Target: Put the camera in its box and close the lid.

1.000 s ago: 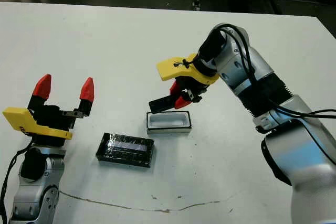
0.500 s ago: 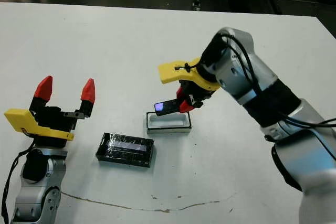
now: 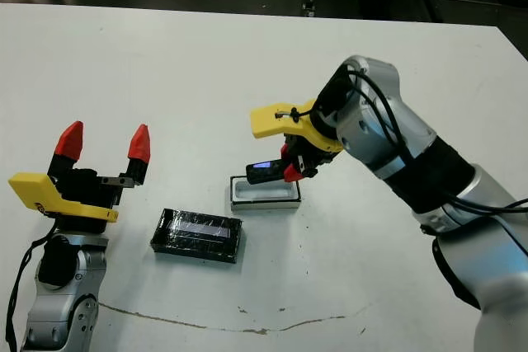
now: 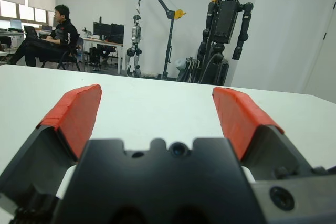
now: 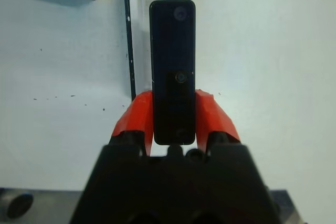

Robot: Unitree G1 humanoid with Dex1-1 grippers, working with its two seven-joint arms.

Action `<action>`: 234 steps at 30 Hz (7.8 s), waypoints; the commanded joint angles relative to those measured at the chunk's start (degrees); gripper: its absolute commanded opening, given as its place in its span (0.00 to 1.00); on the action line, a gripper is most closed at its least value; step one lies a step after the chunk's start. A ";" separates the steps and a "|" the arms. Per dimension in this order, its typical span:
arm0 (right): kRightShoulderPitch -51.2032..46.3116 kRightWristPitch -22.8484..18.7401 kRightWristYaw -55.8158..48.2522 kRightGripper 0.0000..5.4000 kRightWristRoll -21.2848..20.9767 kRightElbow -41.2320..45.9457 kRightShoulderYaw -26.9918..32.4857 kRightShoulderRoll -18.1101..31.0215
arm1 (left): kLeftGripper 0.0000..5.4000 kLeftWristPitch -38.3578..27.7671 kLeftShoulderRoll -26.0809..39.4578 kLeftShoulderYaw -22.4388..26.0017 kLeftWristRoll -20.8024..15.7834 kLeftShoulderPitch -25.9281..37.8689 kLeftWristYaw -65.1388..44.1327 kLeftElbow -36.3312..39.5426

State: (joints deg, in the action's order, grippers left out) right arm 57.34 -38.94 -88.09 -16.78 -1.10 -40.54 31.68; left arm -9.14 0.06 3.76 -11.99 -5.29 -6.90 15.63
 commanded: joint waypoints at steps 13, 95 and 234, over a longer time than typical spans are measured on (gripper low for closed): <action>-1.91 6.05 1.99 0.31 0.61 -4.17 -0.42 -1.31 | 1.00 0.57 -0.23 0.08 -0.90 -1.18 0.22 0.66; -1.91 13.87 3.90 0.83 2.99 -2.95 -1.09 -6.26 | 1.00 -1.44 -1.48 -1.00 1.44 -1.85 1.30 -0.18; -58.07 17.19 72.81 0.00 40.42 29.71 48.66 -18.80 | 1.00 28.00 47.12 -8.59 -14.23 40.95 -65.47 -17.22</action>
State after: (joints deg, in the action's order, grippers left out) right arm -0.53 -21.05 -15.81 23.94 28.57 8.25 12.61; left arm 18.04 46.14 -1.65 -28.16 32.30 -68.09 1.29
